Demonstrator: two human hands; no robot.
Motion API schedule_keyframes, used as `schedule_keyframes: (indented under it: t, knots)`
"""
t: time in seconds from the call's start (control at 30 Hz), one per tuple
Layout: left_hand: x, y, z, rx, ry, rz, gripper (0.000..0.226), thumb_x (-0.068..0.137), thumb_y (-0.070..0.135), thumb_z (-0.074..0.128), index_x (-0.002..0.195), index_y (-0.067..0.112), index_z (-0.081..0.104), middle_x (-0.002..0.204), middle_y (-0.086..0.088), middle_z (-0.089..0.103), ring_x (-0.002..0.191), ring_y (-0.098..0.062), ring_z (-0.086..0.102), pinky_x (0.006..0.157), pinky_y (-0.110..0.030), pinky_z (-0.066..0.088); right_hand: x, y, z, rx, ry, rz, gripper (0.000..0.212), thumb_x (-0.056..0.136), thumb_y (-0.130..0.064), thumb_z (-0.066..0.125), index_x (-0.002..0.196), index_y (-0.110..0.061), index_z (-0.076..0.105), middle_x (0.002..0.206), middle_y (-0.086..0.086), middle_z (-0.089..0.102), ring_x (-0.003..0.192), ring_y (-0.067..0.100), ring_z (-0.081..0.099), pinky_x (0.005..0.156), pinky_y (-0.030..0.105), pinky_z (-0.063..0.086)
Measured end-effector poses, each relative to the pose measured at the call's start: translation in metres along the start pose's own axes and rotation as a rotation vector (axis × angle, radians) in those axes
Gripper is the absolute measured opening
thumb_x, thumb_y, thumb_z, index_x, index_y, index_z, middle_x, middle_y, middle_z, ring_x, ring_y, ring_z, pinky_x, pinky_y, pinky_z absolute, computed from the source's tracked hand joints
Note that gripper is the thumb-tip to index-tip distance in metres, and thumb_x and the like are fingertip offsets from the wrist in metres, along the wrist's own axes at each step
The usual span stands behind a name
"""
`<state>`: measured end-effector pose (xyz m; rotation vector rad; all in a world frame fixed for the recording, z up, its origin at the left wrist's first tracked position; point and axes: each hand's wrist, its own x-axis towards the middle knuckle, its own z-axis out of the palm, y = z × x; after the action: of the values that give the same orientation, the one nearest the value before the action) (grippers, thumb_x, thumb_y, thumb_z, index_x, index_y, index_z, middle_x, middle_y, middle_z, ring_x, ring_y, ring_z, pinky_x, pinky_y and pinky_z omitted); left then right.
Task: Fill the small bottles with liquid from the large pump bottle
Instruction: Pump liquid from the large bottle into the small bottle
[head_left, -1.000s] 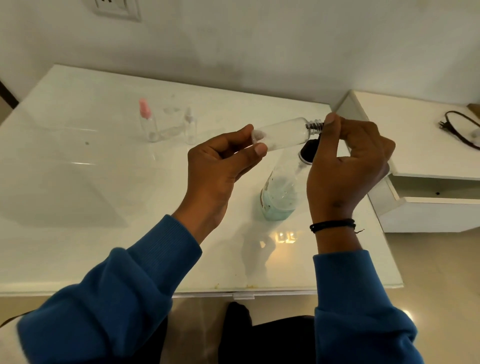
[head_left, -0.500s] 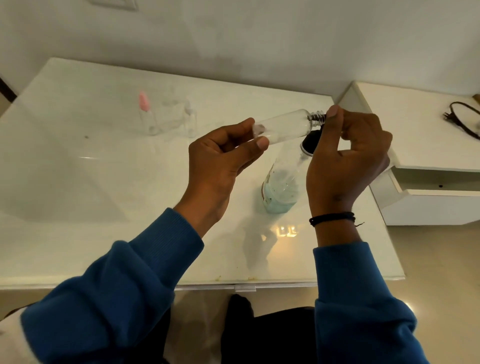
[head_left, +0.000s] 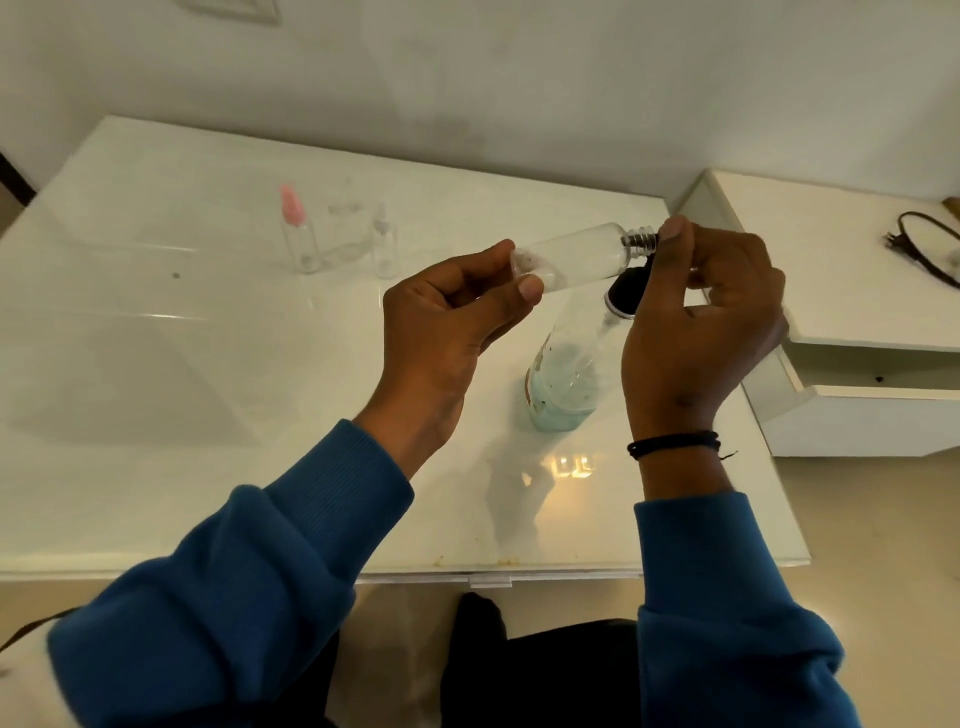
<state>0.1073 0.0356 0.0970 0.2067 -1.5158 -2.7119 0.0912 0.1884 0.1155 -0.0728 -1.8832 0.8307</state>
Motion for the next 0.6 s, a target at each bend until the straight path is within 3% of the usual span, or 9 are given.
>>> schedule_keyframes:
  t: [0.2, 0.37, 0.53, 0.6]
  knots:
    - [0.0021, 0.0008, -0.0003, -0.004, 0.003, -0.005, 0.04, 0.082, -0.002, 0.077, 0.121, 0.0, 0.07, 0.109, -0.012, 0.077, 0.105, -0.027, 0.074, 0.091, -0.034, 0.06, 0.0006, -0.0016, 0.0027, -0.001, -0.012, -0.024, 0.025, 0.098, -0.025, 0.061, 0.078, -0.013, 0.072, 0.08, -0.012, 0.06, 0.068, 0.027, 0.06, 0.061, 0.026, 0.046]
    - [0.0019, 0.0012, -0.0007, 0.002, -0.004, 0.001, 0.039, 0.082, -0.003, 0.077, 0.121, 0.0, 0.07, 0.11, -0.011, 0.077, 0.104, -0.027, 0.074, 0.091, -0.035, 0.06, 0.0048, -0.0037, -0.0004, -0.056, -0.03, -0.007, 0.027, 0.097, -0.029, 0.06, 0.076, -0.015, 0.07, 0.079, -0.014, 0.058, 0.068, 0.028, 0.061, 0.072, 0.004, 0.032]
    - [0.003, 0.0025, -0.0015, 0.0, 0.004, 0.0, 0.04, 0.082, -0.003, 0.077, 0.122, -0.001, 0.069, 0.11, -0.013, 0.077, 0.105, -0.027, 0.074, 0.093, -0.037, 0.059, 0.0002, -0.0043, 0.0027, -0.011, -0.031, -0.007, 0.026, 0.098, -0.026, 0.06, 0.077, -0.014, 0.071, 0.079, -0.011, 0.06, 0.067, 0.026, 0.059, 0.062, 0.019, 0.041]
    - [0.0017, 0.0014, -0.0011, -0.007, 0.005, -0.012, 0.04, 0.082, -0.004, 0.077, 0.121, 0.0, 0.07, 0.11, -0.013, 0.077, 0.106, -0.027, 0.074, 0.094, -0.037, 0.059, 0.0008, -0.003, 0.0016, -0.014, -0.029, -0.013, 0.027, 0.098, -0.027, 0.06, 0.078, -0.013, 0.072, 0.079, -0.008, 0.062, 0.069, 0.027, 0.06, 0.063, 0.012, 0.037]
